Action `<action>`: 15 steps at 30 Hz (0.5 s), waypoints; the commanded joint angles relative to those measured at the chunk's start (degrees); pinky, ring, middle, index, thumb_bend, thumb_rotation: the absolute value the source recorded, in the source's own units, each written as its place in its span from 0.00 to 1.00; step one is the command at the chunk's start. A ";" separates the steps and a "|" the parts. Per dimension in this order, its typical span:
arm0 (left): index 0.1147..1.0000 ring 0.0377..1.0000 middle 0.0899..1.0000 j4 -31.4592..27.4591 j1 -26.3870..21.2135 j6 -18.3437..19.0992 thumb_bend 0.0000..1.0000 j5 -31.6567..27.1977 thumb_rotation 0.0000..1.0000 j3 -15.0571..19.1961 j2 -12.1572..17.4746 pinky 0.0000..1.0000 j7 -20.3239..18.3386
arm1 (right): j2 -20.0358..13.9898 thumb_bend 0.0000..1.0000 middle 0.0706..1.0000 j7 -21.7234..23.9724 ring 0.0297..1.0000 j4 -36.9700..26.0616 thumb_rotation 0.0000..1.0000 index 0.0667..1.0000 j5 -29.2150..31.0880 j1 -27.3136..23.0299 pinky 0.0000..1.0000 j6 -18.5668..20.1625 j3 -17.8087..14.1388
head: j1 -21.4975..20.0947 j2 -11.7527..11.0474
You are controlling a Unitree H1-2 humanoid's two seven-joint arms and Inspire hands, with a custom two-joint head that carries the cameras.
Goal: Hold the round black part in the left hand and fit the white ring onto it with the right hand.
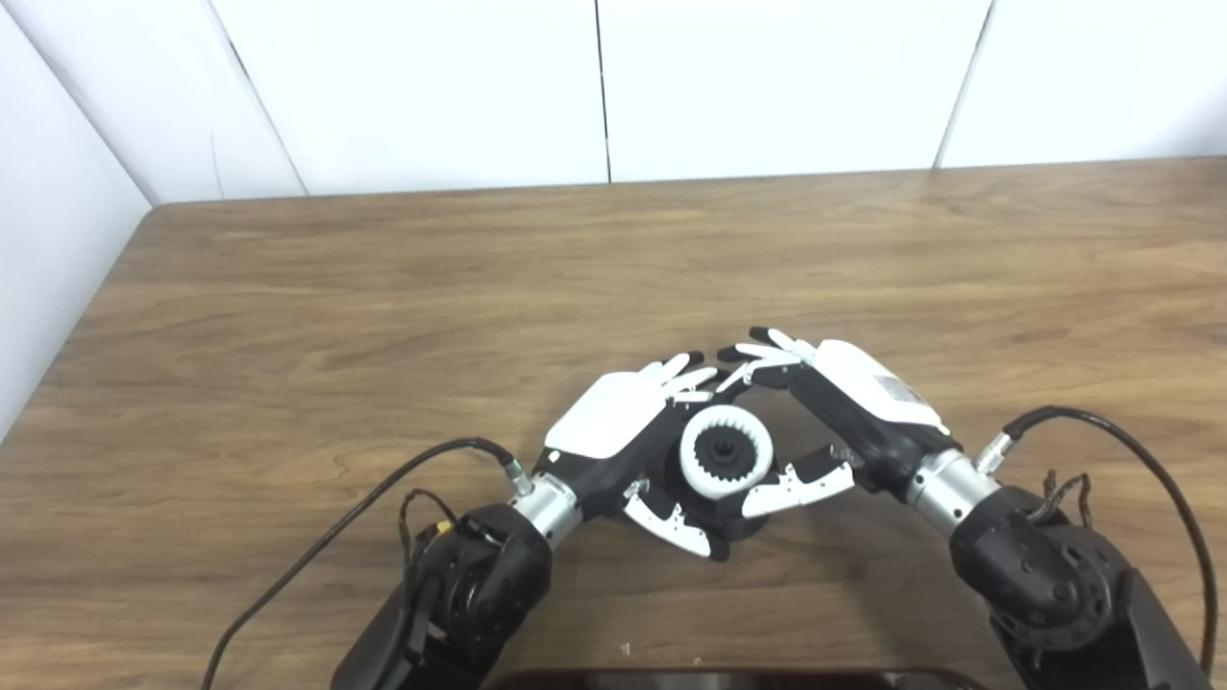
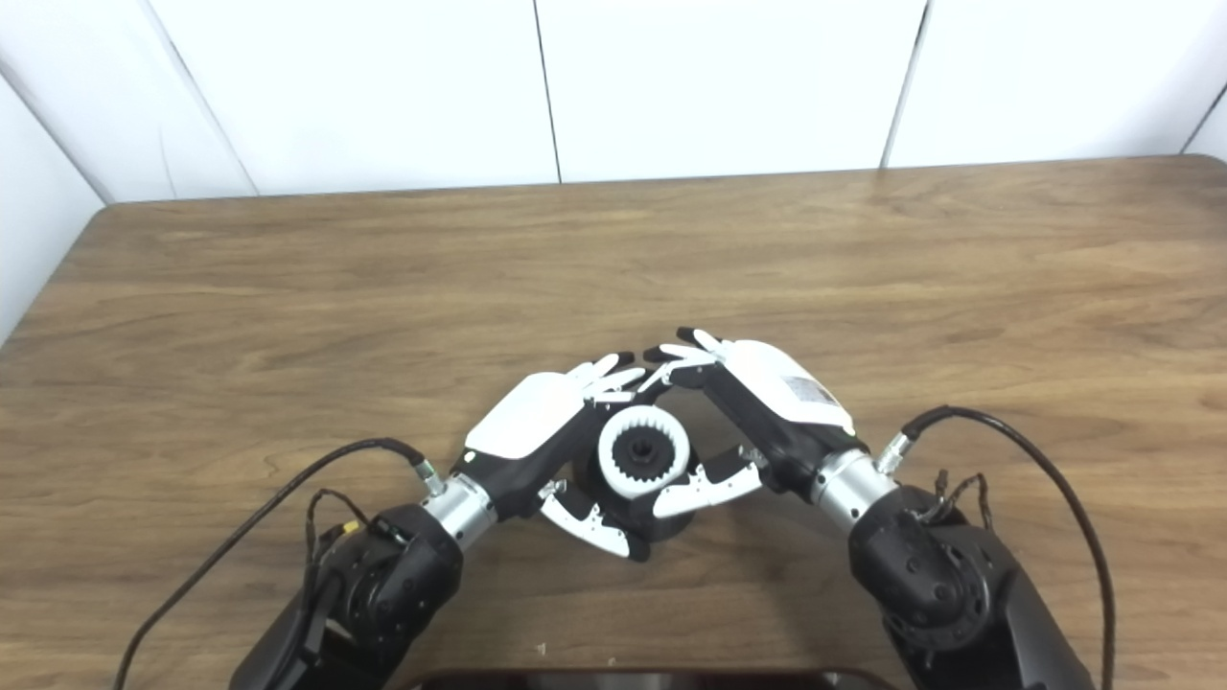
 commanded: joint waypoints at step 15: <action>0.61 1.00 0.94 1.92 0.43 1.45 0.93 1.74 0.24 -1.38 0.55 1.00 -2.88 | -0.61 1.00 0.90 1.70 1.00 -0.29 0.51 0.65 2.31 -0.84 1.00 -0.40 -1.22 | 0.25 0.22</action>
